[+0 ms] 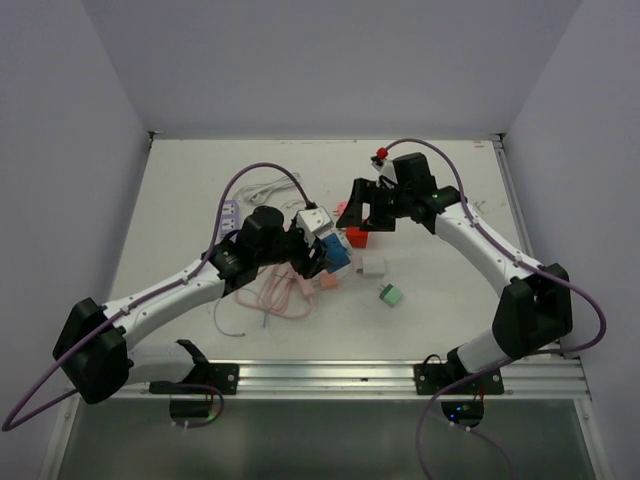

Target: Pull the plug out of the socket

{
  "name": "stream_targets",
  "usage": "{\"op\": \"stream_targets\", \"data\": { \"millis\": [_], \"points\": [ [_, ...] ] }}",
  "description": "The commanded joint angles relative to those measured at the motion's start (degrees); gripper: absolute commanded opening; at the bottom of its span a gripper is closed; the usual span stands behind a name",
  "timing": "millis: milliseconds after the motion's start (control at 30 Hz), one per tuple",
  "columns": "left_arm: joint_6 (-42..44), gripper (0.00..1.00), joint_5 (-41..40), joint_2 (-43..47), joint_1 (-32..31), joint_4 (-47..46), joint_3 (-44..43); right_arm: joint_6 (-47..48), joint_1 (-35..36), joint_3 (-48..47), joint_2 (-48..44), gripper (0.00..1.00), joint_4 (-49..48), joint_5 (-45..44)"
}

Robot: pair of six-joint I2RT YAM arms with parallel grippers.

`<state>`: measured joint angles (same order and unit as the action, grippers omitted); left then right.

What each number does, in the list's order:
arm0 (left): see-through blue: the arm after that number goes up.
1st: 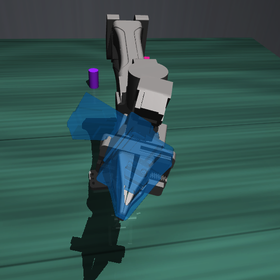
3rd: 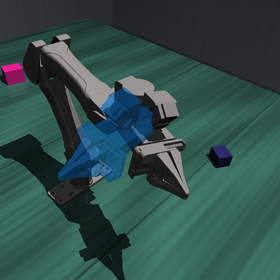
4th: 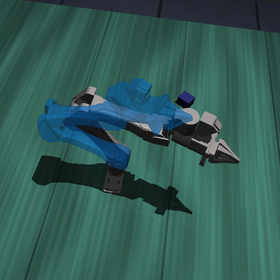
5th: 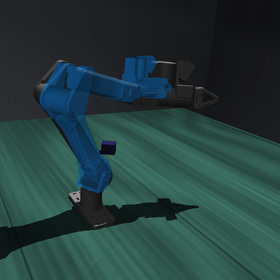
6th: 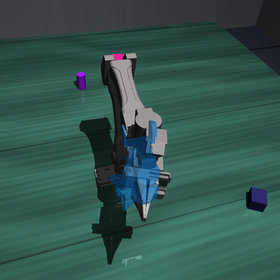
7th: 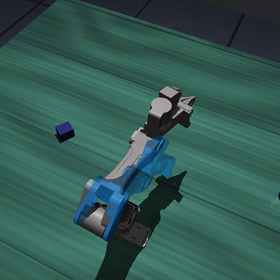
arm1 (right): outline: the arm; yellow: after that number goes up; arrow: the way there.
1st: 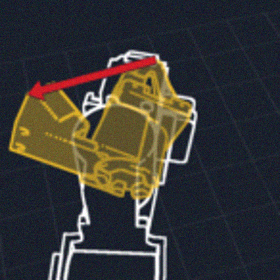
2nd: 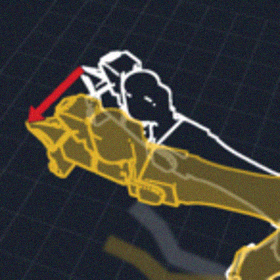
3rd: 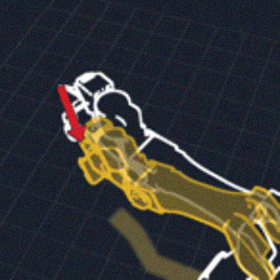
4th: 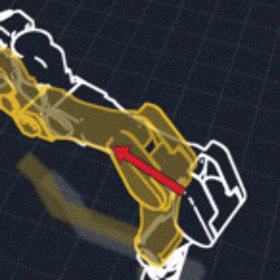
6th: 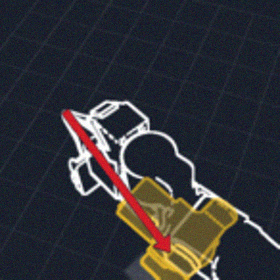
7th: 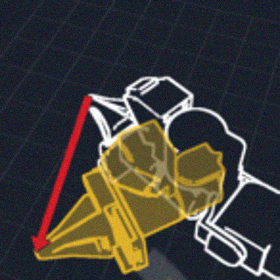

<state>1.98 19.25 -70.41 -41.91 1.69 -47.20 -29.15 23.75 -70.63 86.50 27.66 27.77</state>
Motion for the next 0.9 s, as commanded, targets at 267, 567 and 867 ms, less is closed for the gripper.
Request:
{"op": "stream_targets", "data": {
  "millis": [267,567,867],
  "points": [
    [7.3,0.0,-7.5,-4.0,-5.5,2.2,-6.8,0.0,1.2,-5.0,2.1,0.83,4.4,-1.4],
    [8.8,0.0,-10.3,-6.0,-8.0,2.9,-9.3,2.4,2.1,-6.4,4.7,0.83,8.8,-4.1],
    [8.1,0.0,-19.0,-6.6,-8.0,2.3,-8.4,3.9,2.1,-5.7,3.9,0.82,11.5,-9.8]
  ]
}}
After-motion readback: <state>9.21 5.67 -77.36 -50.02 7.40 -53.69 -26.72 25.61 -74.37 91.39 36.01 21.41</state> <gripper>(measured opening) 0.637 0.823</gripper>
